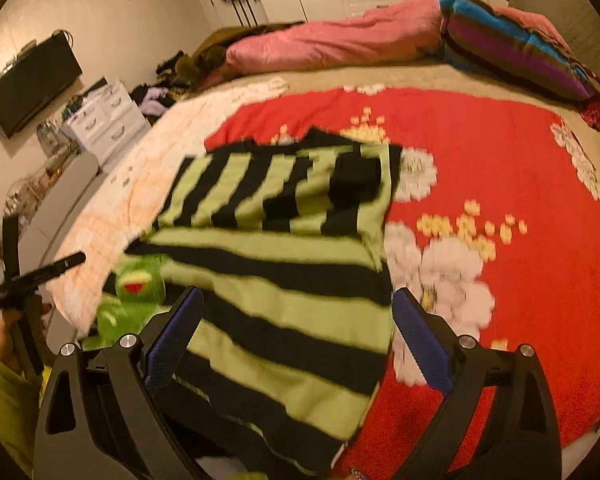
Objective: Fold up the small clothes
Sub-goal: 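Grasp the sweater hem with the left tool while the right tool grasps it too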
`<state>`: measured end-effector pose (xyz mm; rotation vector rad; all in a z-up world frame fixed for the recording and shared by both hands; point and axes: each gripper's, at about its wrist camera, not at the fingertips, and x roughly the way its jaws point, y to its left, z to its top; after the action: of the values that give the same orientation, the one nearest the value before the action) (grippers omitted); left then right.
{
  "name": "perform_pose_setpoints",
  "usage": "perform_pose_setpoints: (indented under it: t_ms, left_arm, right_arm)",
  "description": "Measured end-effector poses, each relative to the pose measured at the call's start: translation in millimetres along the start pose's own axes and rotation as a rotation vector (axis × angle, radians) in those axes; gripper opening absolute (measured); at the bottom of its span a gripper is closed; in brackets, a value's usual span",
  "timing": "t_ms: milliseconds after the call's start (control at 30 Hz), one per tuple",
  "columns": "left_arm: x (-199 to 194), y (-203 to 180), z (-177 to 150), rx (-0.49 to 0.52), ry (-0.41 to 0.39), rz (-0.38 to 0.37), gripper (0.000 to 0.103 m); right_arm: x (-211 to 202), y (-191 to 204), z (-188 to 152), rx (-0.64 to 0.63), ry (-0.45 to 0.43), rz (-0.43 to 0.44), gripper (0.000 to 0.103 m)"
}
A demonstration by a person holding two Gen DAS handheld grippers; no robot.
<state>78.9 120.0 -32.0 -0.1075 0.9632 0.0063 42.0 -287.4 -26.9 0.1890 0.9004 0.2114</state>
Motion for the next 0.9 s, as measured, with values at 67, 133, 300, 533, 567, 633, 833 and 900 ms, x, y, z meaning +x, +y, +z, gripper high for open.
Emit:
perform_pose_setpoints:
  t_ms: [67, 133, 300, 533, 567, 633, 833, 900]
  left_arm:
    - [3.0, 3.2, -6.5, -0.009, 0.026, -0.018, 0.094]
    - [3.6, 4.1, -11.8, -0.008, 0.039, -0.022, 0.094]
    - [5.8, 7.1, -23.2, -0.027, 0.073, -0.041, 0.094]
    - [8.9, 5.7, -34.6, -0.039, 0.107, -0.079, 0.094]
    - [9.5, 4.9, -35.9, -0.039, 0.111, -0.085, 0.094]
    - [11.7, 3.3, -38.5, -0.044, 0.127, -0.103, 0.093]
    - [21.9, 0.9, -48.7, -0.052, 0.171, -0.122, 0.093]
    - [25.3, 1.7, -51.4, -0.063, 0.184, -0.125, 0.093]
  right_arm:
    - [0.7, 5.2, -14.5, -0.035, 0.014, -0.036, 0.095]
    - [0.2, 12.5, -26.7, -0.103, 0.011, -0.088, 0.095]
    - [6.7, 13.9, -52.1, -0.121, 0.088, -0.073, 0.095]
    - [17.8, 5.7, -74.3, -0.090, 0.196, -0.047, 0.095]
    - [20.3, 5.1, -80.2, -0.086, 0.220, -0.040, 0.095]
    - [24.2, 3.4, -88.3, -0.078, 0.252, -0.034, 0.095]
    - [31.1, 0.4, -100.7, -0.053, 0.315, -0.008, 0.095]
    - [34.0, 2.2, -104.4, -0.058, 0.338, 0.005, 0.095]
